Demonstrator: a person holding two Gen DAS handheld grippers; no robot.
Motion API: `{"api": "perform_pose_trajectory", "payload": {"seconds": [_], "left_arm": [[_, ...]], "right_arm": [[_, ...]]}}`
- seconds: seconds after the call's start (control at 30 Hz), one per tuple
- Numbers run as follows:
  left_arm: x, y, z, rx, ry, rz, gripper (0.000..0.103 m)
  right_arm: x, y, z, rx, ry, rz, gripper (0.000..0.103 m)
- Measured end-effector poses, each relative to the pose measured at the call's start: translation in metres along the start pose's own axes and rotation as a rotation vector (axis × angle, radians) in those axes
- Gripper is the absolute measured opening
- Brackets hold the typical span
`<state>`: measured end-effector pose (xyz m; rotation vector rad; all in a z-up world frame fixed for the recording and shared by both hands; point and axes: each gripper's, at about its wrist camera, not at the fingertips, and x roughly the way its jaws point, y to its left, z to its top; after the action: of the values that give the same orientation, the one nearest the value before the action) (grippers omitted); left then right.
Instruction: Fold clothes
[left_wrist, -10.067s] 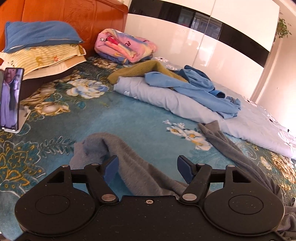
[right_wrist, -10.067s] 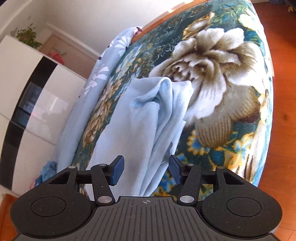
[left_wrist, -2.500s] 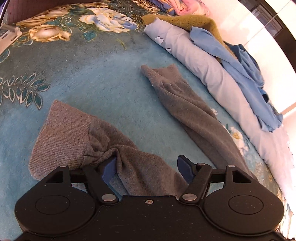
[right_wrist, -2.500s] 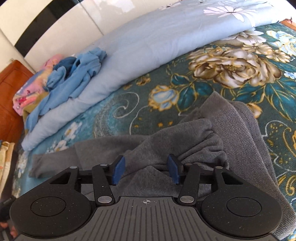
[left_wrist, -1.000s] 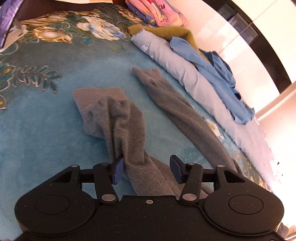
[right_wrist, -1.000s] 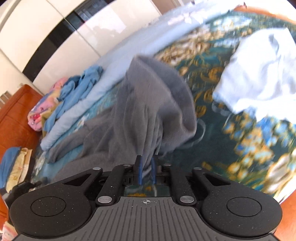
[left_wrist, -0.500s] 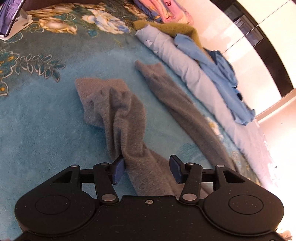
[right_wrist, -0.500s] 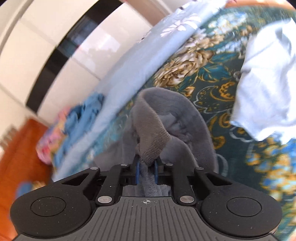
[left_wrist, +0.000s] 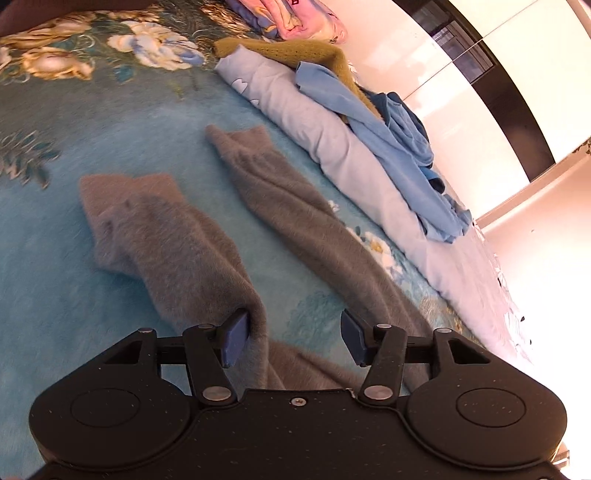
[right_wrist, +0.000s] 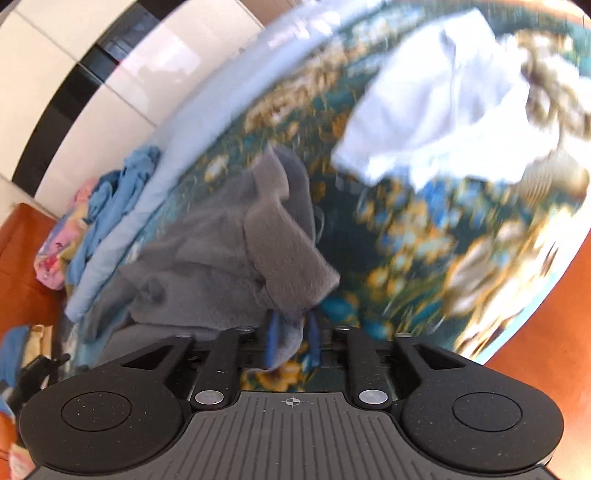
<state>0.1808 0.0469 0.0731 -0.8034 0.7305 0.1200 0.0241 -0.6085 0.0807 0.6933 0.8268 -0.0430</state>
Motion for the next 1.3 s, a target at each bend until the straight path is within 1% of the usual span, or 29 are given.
{"api": "perform_pose_trajectory", "payload": {"seconds": [0.07,0.1,0.13,0.2,0.23,0.3,0.4,0.43,0.5,0.53,0.57,0.6,0.63,0.7,0.77,0.83,0.9,0.97,1.0,1.03,1.07,1.1,1.13,1.17,1.23,1.3], "left_arm": [[0.011,-0.004,0.011,0.002,-0.001,-0.002,0.054],[0.016,-0.008,0.017,-0.003,0.002,0.010,0.054],[0.021,-0.012,0.023,-0.009,0.005,0.022,0.054],[0.027,-0.023,0.034,-0.027,0.000,-0.001,0.054],[0.028,-0.029,0.040,-0.032,-0.009,-0.016,0.054],[0.029,-0.040,0.046,-0.011,-0.025,-0.038,0.054],[0.037,-0.052,0.053,0.020,-0.032,-0.057,0.065],[0.039,-0.056,0.055,0.030,-0.035,-0.063,0.066],[0.062,-0.054,0.054,0.040,-0.011,-0.006,0.065],[0.075,-0.049,0.053,0.035,0.005,0.018,0.065],[0.087,-0.044,0.052,0.030,0.021,0.041,0.065],[0.099,-0.037,0.052,0.006,0.047,0.057,0.064],[0.109,-0.030,0.053,-0.029,0.063,0.058,0.062],[0.121,-0.019,0.057,-0.090,0.050,0.022,0.062],[0.129,-0.015,0.064,-0.119,0.016,0.013,0.064],[0.137,-0.012,0.070,-0.147,-0.008,0.011,0.065],[0.146,-0.007,0.073,-0.207,-0.009,0.002,0.066],[0.154,-0.002,0.074,-0.258,-0.014,-0.014,0.066],[0.155,-0.002,0.074,-0.268,-0.025,-0.020,0.066],[0.156,-0.001,0.074,-0.278,-0.037,-0.026,0.056],[0.157,-0.002,0.074,-0.268,-0.053,-0.025,0.039],[0.159,-0.004,0.075,-0.243,-0.060,-0.019,0.000],[0.160,-0.007,0.078,-0.222,-0.064,0.003,0.000],[0.158,-0.009,0.081,-0.205,-0.076,-0.008,0.000],[0.152,-0.020,0.091,-0.144,-0.122,-0.066,0.000],[0.134,-0.036,0.107,-0.090,-0.195,-0.162,0.000]], "right_arm": [[0.000,0.001,0.020,-0.007,-0.048,0.010,0.031],[0.000,0.001,0.030,-0.011,-0.073,0.015,0.034],[0.000,0.001,0.040,-0.015,-0.097,0.020,0.036],[0.006,0.003,0.062,-0.018,-0.131,0.035,0.036],[0.019,0.005,0.075,-0.010,-0.124,0.043,0.036],[0.049,0.011,0.095,0.004,-0.088,0.044,0.036],[0.090,0.023,0.117,-0.010,-0.029,0.027,0.036],[0.101,0.025,0.121,-0.012,-0.015,0.014,0.035],[0.121,0.024,0.127,-0.002,0.005,-0.010,0.038],[0.129,0.022,0.128,0.013,0.010,-0.017,0.047],[0.137,0.020,0.130,0.029,0.015,-0.025,0.052],[0.144,0.019,0.130,0.039,0.029,-0.027,0.051],[0.150,0.017,0.130,0.046,0.049,-0.025,0.051],[0.162,0.015,0.129,0.059,0.089,-0.022,0.052],[0.170,0.017,0.128,0.056,0.109,-0.025,0.052],[0.174,0.019,0.130,0.058,0.123,-0.003,0.053],[0.177,0.023,0.131,0.066,0.145,0.028,0.052],[0.180,0.030,0.129,0.046,0.175,0.031,0.019],[0.183,0.035,0.127,0.025,0.188,0.019,0.014],[0.184,0.042,0.126,-0.004,0.194,0.010,0.006],[0.185,0.048,0.126,-0.037,0.187,0.003,0.006],[0.185,0.055,0.128,-0.063,0.168,-0.007,0.005],[0.184,0.062,0.133,-0.078,0.141,-0.014,0.005],[0.182,0.067,0.142,-0.085,0.104,-0.013,0.004],[0.175,0.080,0.166,-0.086,0.013,0.003,0.004],[0.161,0.098,0.194,-0.102,-0.095,0.053,0.003]]}}
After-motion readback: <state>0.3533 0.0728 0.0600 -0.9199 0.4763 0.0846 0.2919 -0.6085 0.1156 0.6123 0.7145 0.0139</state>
